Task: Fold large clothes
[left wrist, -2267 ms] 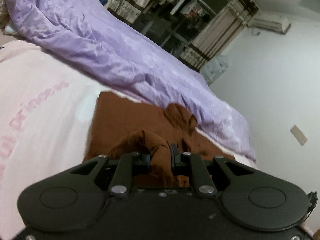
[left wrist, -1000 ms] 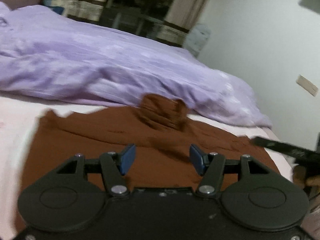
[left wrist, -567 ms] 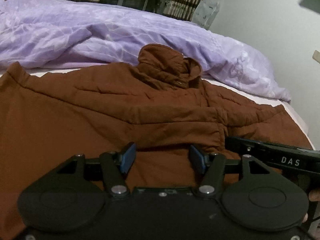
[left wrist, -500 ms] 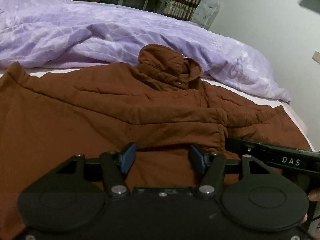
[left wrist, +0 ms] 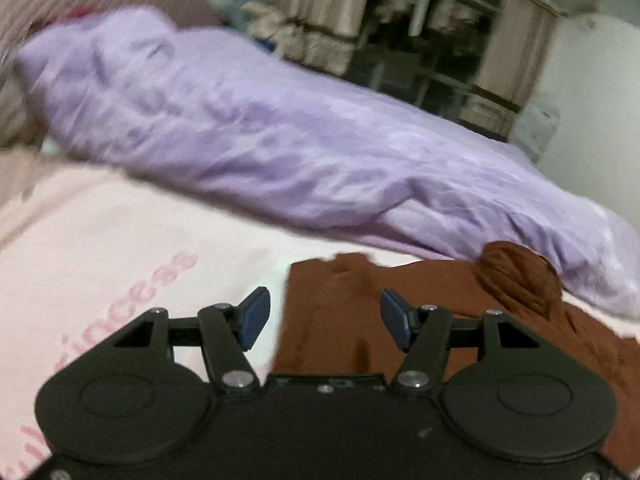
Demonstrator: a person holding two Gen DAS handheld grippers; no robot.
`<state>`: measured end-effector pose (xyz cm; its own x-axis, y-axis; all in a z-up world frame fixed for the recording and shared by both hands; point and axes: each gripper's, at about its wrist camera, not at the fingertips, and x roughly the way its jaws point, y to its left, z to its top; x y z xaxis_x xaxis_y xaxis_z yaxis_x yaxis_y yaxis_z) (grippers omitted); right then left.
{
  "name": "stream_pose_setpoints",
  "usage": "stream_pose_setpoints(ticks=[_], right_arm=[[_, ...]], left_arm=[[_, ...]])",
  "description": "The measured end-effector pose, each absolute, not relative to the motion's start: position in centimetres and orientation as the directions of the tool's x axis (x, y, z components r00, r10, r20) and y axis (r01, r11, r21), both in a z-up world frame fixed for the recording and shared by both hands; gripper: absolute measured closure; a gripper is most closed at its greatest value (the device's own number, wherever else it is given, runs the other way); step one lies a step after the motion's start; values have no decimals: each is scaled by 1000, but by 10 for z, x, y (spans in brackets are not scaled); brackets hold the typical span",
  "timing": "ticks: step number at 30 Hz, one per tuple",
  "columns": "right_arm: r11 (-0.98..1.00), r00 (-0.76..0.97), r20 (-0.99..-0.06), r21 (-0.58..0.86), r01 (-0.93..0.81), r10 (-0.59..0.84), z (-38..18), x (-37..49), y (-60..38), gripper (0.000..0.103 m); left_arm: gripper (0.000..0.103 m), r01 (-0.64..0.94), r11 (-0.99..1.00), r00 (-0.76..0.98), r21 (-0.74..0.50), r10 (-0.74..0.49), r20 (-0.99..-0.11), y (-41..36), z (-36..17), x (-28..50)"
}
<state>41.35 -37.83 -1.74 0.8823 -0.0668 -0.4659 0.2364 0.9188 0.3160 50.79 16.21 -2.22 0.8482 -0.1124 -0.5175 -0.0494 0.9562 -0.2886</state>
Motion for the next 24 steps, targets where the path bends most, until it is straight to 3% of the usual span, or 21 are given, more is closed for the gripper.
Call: stream_pose_setpoints(ticks=[3,6,8,9,10,12,18,24], right_arm=[[871,850,-526,406,276,-24,-37,424,-398,31],[842,856,-517,464,274,6,-46,429,-401,32],[850,863,-504,457,264,3,-44,428,-398,39],[860,863,-505,443,253,6,-44,430,-394,42],[874,863,-506,417,249,-5,-42,431,-390,52],[898,863,-504,364,246,-32,-34,431,-382,94],[909,917,-397,364,205,-47,-11,423,-381,96],[894,871,-490,375,244,-33,-37,453,-391,96]], left_arm=[[41,-70,950,821,-303,-118,-559,167,-37,514],[44,-51,939,813,-341,-160,-561,161,-44,518],[51,-43,935,815,-351,-170,-553,157,-48,521],[70,-31,937,820,-347,-175,-545,154,-48,521],[92,-12,938,818,-346,-190,-543,152,-45,523],[95,4,941,829,-339,-192,-526,149,-42,520],[95,17,935,884,-355,-180,-432,158,-19,505],[93,-37,951,841,-308,-138,-523,154,-42,524]])
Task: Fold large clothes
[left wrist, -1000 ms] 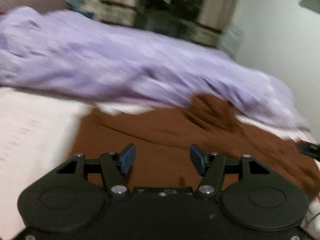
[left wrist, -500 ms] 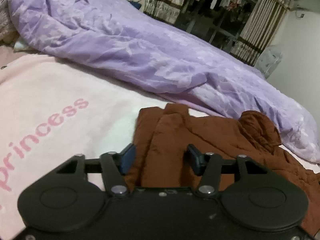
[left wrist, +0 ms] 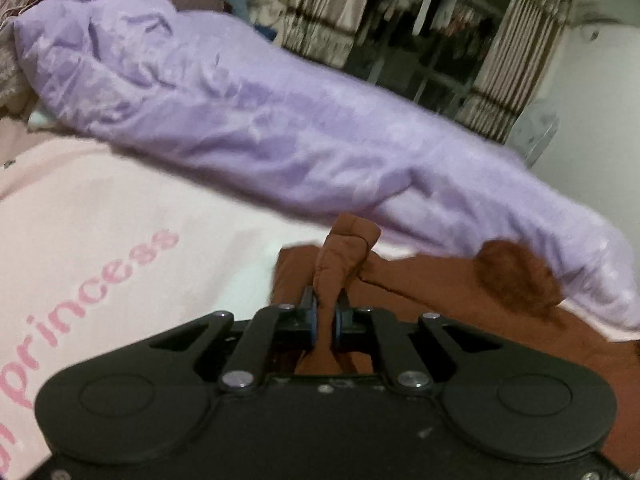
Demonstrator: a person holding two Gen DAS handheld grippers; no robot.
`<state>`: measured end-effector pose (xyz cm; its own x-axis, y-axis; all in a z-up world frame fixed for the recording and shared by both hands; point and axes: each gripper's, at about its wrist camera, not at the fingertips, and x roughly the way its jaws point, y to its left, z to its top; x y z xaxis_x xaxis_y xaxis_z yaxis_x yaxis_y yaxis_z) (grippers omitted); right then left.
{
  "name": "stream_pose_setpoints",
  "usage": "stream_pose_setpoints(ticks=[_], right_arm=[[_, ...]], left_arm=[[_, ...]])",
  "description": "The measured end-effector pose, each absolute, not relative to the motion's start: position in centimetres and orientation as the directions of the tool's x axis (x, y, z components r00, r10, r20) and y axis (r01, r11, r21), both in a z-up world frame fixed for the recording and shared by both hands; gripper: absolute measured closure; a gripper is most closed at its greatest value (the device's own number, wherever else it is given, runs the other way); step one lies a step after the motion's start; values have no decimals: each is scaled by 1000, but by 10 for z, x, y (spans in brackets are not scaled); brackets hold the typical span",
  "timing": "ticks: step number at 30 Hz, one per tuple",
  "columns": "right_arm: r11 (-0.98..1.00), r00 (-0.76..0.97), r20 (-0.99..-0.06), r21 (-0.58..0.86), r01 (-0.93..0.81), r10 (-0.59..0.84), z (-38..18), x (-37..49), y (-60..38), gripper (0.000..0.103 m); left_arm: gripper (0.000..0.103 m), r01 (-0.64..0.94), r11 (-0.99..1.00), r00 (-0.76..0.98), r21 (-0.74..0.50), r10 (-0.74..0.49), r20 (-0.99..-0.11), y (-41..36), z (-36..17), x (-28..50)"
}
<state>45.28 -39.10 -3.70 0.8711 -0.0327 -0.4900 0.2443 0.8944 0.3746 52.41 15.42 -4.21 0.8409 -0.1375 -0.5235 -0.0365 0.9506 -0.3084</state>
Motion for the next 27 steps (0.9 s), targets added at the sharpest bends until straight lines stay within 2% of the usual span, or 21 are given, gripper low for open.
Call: stream_pose_setpoints(ticks=[4,7,8,9,12,14,20,24,27], right_arm=[[863,859,-511,429,267,-12,-58,455,-399,95],[849,860,-511,454,269,1,-61,452,-401,93],[848,861,-508,454,272,-4,-60,451,-401,87],[848,863,-504,453,277,-12,-57,449,-401,80],[854,873,-483,423,303,-71,-43,430,-397,70],[871,887,-454,399,287,-84,-29,414,-393,70],[926,920,-391,355,130,21,-1,353,-356,70],[951,916,-402,289,113,14,-10,334,-330,70],[958,900,-434,244,151,-32,-26,338,-324,70]], left_arm=[[90,-68,954,802,-291,-121,-585,152,-69,537],[90,-80,950,795,-303,-122,-594,153,-74,540],[89,-81,951,794,-299,-120,-596,153,-73,540],[85,-85,955,795,-285,-108,-597,153,-70,540],[61,-130,960,811,-248,-40,-584,157,-53,531],[65,-123,957,837,-263,-42,-545,161,-36,515],[65,16,979,864,-205,-117,-490,128,-7,454],[63,92,973,838,-211,-190,-511,105,-21,428],[63,80,982,826,-173,-163,-540,96,-38,422]])
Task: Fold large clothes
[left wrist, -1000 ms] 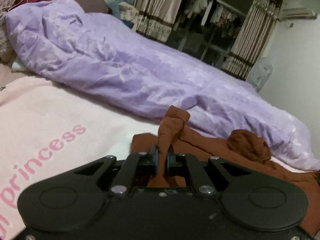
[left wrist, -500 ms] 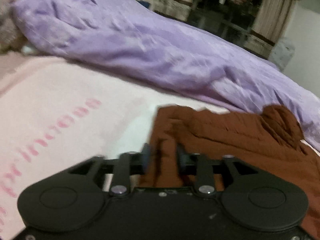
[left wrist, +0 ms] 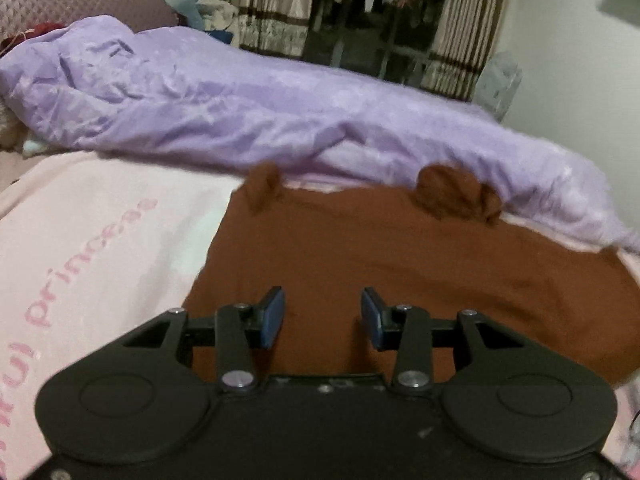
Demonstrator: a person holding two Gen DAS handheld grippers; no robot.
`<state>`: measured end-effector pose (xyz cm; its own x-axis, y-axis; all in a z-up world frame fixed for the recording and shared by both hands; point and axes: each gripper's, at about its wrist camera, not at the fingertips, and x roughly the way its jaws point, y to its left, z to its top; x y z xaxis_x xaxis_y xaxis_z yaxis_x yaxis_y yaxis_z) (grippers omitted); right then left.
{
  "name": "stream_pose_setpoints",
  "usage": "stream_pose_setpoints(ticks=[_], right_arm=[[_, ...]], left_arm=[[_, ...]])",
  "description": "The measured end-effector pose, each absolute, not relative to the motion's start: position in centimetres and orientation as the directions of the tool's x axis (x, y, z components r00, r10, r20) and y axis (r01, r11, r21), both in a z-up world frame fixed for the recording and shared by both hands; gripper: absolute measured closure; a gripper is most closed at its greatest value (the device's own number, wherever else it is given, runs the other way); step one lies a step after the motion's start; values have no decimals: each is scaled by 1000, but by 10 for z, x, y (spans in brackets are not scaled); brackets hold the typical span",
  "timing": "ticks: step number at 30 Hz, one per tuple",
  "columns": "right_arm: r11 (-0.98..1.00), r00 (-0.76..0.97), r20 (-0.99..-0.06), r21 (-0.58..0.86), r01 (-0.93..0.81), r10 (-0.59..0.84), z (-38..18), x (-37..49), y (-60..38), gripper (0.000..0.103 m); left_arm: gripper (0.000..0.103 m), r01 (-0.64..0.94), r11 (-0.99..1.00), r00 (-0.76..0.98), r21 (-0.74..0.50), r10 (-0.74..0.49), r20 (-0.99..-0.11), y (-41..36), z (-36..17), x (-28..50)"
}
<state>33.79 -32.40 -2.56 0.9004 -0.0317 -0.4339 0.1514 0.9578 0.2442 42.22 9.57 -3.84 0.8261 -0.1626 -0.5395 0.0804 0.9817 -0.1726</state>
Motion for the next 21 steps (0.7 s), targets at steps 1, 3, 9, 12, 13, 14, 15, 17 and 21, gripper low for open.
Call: stream_pose_setpoints(ticks=[1,3,9,12,13,14,15,17,21], right_arm=[[960,896,-441,226,165,-50,-31,339,-324,70],[956,879,-468,208,208,-90,-43,341,-329,73],[933,870,-486,267,243,-88,-69,338,-347,96],[926,872,-482,285,248,-85,-68,336,-349,96],[926,873,-480,284,250,-89,-65,335,-348,96],[926,876,-472,281,251,-94,-60,332,-347,93],[928,883,-459,279,246,-96,-54,328,-345,89],[934,898,-424,262,242,-114,-45,319,-343,86],[940,896,-408,205,274,-172,-40,315,-342,85]], left_arm=[[64,78,983,822,-164,-156,-548,95,-44,421],[62,82,986,814,-145,-150,-562,95,-56,423],[63,61,978,807,-198,-165,-567,103,-74,428],[65,59,982,806,-181,-154,-571,101,-68,428],[65,59,983,810,-173,-148,-567,99,-64,426],[66,61,983,819,-172,-148,-554,99,-57,421],[65,66,982,828,-180,-155,-540,101,-51,417],[63,71,979,844,-194,-162,-511,105,-42,407],[63,54,983,846,-174,-137,-515,111,-40,409]])
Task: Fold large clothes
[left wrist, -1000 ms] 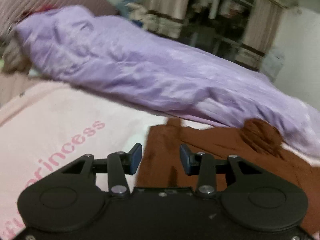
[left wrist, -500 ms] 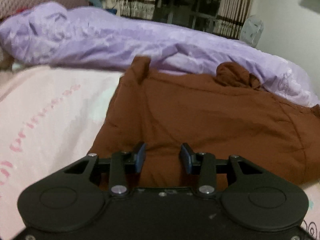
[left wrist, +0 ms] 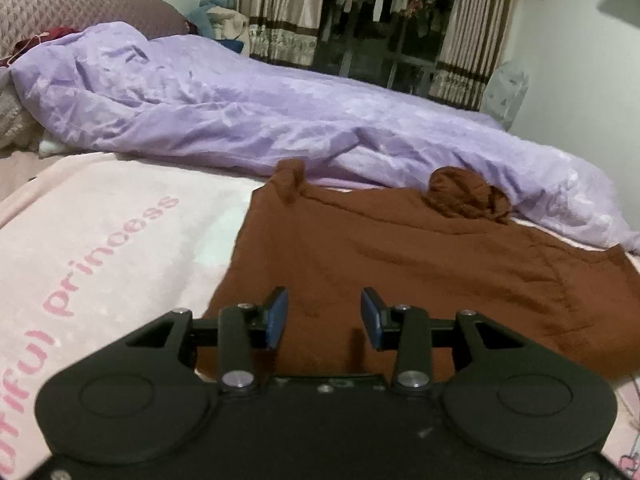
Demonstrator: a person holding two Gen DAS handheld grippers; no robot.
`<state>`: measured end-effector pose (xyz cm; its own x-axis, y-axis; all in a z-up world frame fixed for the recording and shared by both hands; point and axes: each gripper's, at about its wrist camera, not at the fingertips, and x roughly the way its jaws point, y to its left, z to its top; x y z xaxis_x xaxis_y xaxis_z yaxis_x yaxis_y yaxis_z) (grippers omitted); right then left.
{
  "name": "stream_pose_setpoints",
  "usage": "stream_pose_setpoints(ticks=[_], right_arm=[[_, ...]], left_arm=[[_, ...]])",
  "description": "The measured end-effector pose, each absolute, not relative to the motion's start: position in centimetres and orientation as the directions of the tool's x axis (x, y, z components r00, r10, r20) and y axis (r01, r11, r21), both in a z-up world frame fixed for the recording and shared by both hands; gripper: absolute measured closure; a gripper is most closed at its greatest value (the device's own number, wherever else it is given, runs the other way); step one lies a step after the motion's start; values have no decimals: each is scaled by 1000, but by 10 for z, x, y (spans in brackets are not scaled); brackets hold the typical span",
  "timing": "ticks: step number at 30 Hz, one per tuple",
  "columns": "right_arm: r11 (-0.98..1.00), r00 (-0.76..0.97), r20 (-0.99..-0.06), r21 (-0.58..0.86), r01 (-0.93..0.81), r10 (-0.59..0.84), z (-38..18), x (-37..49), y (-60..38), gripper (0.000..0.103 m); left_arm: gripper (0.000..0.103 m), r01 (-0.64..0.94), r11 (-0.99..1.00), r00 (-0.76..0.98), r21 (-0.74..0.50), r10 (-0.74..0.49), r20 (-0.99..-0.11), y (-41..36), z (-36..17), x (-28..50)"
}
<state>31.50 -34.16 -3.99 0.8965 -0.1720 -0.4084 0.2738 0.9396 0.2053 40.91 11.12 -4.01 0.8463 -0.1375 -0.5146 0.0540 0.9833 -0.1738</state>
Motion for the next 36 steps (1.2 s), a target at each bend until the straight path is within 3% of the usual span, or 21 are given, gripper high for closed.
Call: stream_pose_setpoints(ticks=[4,11,15,20,25,30,36], right_arm=[[925,866,-470,226,304,-170,-57,327,-351,86],[918,860,-483,243,315,-167,-66,329,-355,89],[909,865,-462,248,336,-194,-46,321,-341,80],[957,927,-371,248,150,-49,-13,314,-282,78],[973,926,-356,227,-44,125,-5,321,-206,70],[977,906,-400,205,-63,142,-24,341,-158,70],[980,881,-461,198,-19,110,-44,356,-146,70]], left_arm=[[63,38,984,821,-172,-129,-557,115,-58,423],[63,44,982,819,-185,-141,-556,117,-70,430],[63,22,964,820,-266,-169,-547,127,-61,427],[48,4,951,852,-311,-165,-497,130,-42,395],[21,-43,936,884,-349,-128,-451,134,-39,361],[21,-125,838,860,-530,-175,-480,148,-62,358],[21,-179,760,833,-624,-220,-508,151,-87,374]])
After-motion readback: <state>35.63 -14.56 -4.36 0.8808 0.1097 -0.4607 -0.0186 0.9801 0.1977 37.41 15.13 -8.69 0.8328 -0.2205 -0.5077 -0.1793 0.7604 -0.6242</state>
